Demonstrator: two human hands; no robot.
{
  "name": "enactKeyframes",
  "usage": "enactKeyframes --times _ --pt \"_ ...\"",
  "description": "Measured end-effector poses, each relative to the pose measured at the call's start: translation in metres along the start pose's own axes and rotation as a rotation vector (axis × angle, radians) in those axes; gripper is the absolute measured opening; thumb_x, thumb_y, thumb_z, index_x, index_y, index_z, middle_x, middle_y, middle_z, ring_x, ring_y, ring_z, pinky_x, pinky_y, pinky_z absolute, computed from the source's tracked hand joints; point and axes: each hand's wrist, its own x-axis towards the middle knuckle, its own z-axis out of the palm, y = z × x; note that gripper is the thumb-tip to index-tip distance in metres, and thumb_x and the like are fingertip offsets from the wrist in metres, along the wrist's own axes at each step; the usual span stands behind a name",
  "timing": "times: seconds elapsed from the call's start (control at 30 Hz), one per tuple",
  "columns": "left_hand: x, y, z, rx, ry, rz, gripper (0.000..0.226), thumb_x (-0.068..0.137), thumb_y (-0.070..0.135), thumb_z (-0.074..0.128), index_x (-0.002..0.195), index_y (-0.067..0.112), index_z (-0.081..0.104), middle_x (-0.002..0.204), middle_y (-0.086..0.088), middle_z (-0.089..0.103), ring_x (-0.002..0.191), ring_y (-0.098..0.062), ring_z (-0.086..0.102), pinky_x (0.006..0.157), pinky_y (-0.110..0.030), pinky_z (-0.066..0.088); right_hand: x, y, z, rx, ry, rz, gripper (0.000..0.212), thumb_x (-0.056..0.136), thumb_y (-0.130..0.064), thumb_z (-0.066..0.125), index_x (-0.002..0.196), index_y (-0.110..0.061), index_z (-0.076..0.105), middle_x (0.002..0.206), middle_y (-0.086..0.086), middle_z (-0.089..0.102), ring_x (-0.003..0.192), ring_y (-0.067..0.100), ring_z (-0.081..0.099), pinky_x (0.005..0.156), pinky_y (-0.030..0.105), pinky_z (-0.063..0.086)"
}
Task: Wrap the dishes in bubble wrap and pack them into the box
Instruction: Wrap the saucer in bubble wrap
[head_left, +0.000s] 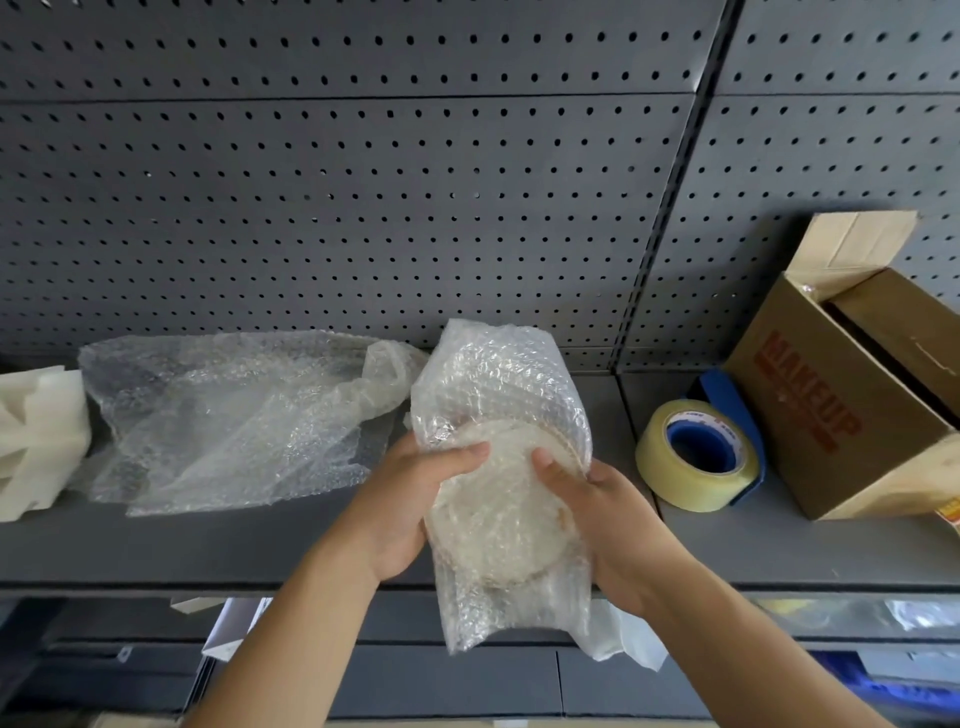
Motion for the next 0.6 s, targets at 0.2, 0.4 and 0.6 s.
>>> enactKeyframes --times 0.2,0.4,0.6 --pt "0.002 -0.007 -0.003 -0.132 -0.084 -0.152 0.045 0.079 0.008 0.072 0.125 0.007 0.070 0.121 -0.016 0.073 0.109 -0.031 0.072 0.088 -0.043 0.057 0.004 -0.003 0.000 -0.025 -0.001 -0.016 0.049 0.090 -0.046 0.072 0.132 -0.026 0.057 0.120 0.001 0.073 0.111 0.027 0.070 0.098 0.055 0.053" --pt "0.008 -0.023 -0.004 -0.354 -0.115 -0.221 0.050 0.070 0.011 0.060 0.116 0.004 0.076 0.121 -0.023 0.070 0.105 -0.038 0.070 0.095 -0.052 0.051 0.011 -0.010 -0.002 0.050 -0.093 0.069 0.038 0.095 -0.040 0.067 0.129 -0.028 0.059 0.119 0.007 0.074 0.106 0.032 0.072 0.095 0.057 0.055" --pt "0.008 -0.019 0.004 -0.313 -0.070 -0.216 0.035 0.079 0.019 0.060 0.104 0.006 0.081 0.117 -0.020 0.073 0.098 -0.034 0.073 0.094 -0.048 0.051 0.010 -0.012 -0.006 -0.262 0.202 -0.143 0.075 0.074 -0.057 0.079 0.137 -0.041 0.042 0.132 -0.001 0.056 0.110 0.019 0.067 0.091 0.045 0.059"
